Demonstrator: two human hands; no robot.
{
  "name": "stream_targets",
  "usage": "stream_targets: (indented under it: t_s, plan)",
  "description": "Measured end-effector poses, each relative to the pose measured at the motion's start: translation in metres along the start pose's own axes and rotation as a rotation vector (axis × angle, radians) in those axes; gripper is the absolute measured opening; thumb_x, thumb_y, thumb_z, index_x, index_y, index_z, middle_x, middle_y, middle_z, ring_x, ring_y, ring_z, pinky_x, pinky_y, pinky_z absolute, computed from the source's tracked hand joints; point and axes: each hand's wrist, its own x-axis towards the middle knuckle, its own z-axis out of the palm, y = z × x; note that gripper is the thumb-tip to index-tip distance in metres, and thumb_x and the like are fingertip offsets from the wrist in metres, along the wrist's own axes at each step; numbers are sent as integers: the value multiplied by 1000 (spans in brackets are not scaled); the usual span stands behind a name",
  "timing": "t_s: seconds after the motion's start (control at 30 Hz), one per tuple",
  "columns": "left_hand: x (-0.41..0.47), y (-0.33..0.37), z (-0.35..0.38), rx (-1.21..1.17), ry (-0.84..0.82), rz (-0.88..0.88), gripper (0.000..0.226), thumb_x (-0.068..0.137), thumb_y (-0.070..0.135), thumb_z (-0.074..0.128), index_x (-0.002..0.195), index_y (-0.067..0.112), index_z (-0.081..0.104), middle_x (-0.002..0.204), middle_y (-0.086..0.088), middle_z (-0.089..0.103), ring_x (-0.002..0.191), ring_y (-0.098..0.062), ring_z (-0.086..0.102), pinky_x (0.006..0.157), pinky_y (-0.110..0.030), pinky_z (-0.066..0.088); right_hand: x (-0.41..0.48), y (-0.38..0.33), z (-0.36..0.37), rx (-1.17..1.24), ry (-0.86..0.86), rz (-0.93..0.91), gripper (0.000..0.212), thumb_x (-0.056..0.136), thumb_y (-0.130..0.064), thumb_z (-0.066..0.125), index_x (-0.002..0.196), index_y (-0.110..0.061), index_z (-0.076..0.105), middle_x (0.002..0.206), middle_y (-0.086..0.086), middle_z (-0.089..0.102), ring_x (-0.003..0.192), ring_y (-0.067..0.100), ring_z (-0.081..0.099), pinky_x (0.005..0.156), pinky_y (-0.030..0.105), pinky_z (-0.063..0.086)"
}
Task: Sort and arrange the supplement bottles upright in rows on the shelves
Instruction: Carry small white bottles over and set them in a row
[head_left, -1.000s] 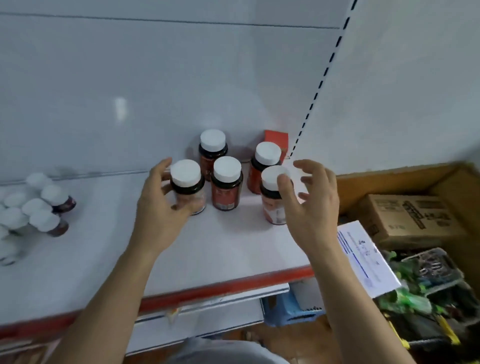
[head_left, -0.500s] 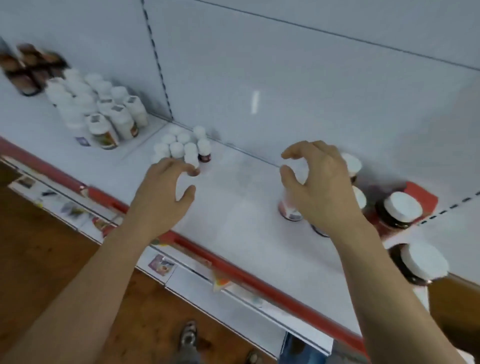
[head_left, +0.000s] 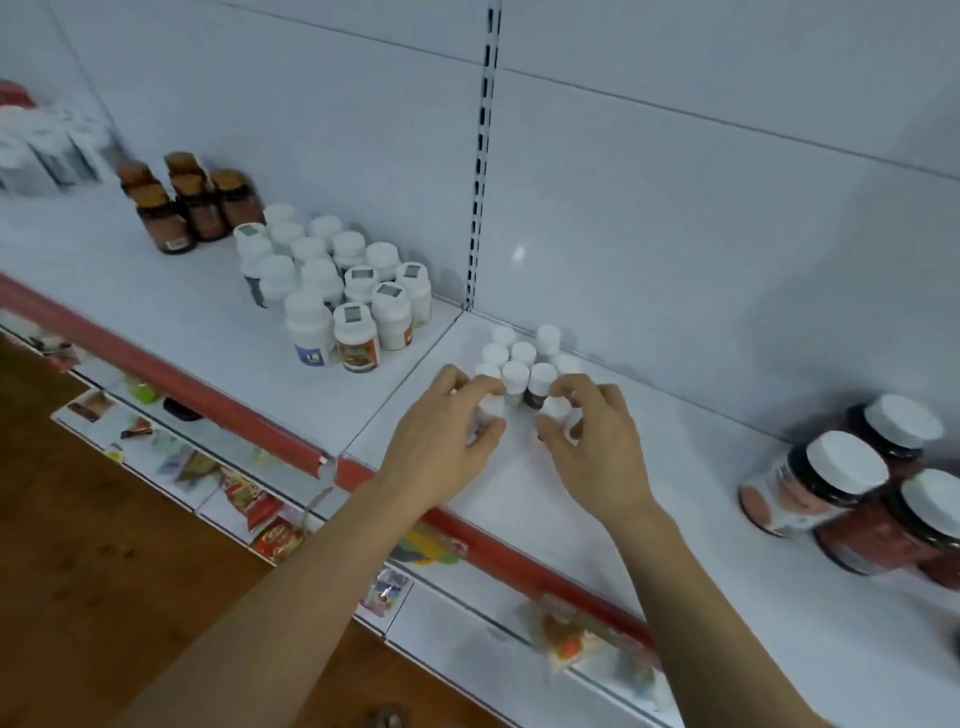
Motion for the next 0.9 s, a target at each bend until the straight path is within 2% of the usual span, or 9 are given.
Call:
stream_targets:
  t_s: [0.13, 0.37, 0.43, 0.5, 0.57, 0.73, 0.83, 0.9]
  plan:
    - [1, -9, 1, -73, -16, 61, 32, 93, 29, 68, 124, 30, 57, 107, 10, 41, 69, 2, 48, 66, -29, 49, -1, -4, 7, -10, 48, 21, 29, 91, -24, 70, 112, -30, 51, 102, -1, 58, 76, 15, 60, 70, 35, 52]
    - [1, -20, 6, -225, 13, 71, 32, 93, 26, 69, 122, 30, 57, 104, 12, 49, 76, -6, 53, 73, -36, 52, 0, -5, 20, 106, 98, 147, 33, 87, -22, 75, 103, -32, 48, 95, -12, 62, 80, 10, 60, 68, 26, 44]
    - [-4, -19, 3, -270, 57, 46, 39, 93, 25, 70, 129, 30, 55, 107, 12, 52, 81, -5, 54, 76, -33, 51, -1, -9, 16, 141, 131, 184, 33, 83, -23, 79, 98, -32, 51, 91, -16, 63, 77, 7, 60, 67, 20, 45]
    - [-7, -20, -6, -327, 123, -15, 52, 91, 27, 72, 138, 31, 49, 110, 14, 55, 87, -5, 56, 79, -20, 48, -1, -19, 13, 179, 177, 165, 32, 79, -26, 83, 93, -34, 56, 87, -18, 65, 75, 8, 60, 64, 12, 43]
    - [-8, -23, -25, -369, 231, -70, 55, 90, 29, 74, 138, 30, 49, 108, 15, 57, 93, -7, 56, 78, -13, 43, 2, -36, 14, 232, 216, 96, 30, 78, -29, 85, 92, -33, 60, 86, -18, 65, 75, 10, 60, 63, 13, 44]
    - [-23, -66, -98, -356, 538, -249, 32, 89, 29, 76, 117, 30, 61, 110, 11, 64, 98, -3, 58, 76, -20, 48, 30, -98, 45, 374, 164, -18, 35, 76, -20, 87, 105, -27, 67, 93, -18, 67, 74, 9, 62, 63, 12, 46]
    - [-46, -111, -153, -307, 675, -374, 28, 89, 39, 73, 114, 33, 61, 109, 11, 66, 96, -4, 59, 76, -18, 50, 51, -145, 79, 455, 111, -96, 38, 77, -21, 86, 108, -32, 67, 98, -18, 68, 72, 8, 63, 62, 14, 47]
    - [-64, -144, -187, -233, 756, -429, 30, 89, 42, 70, 116, 33, 60, 113, 9, 66, 99, -9, 61, 82, -25, 52, 61, -178, 108, 485, 46, -136, 34, 78, -21, 86, 105, -33, 69, 97, -14, 69, 71, 8, 63, 63, 19, 49]
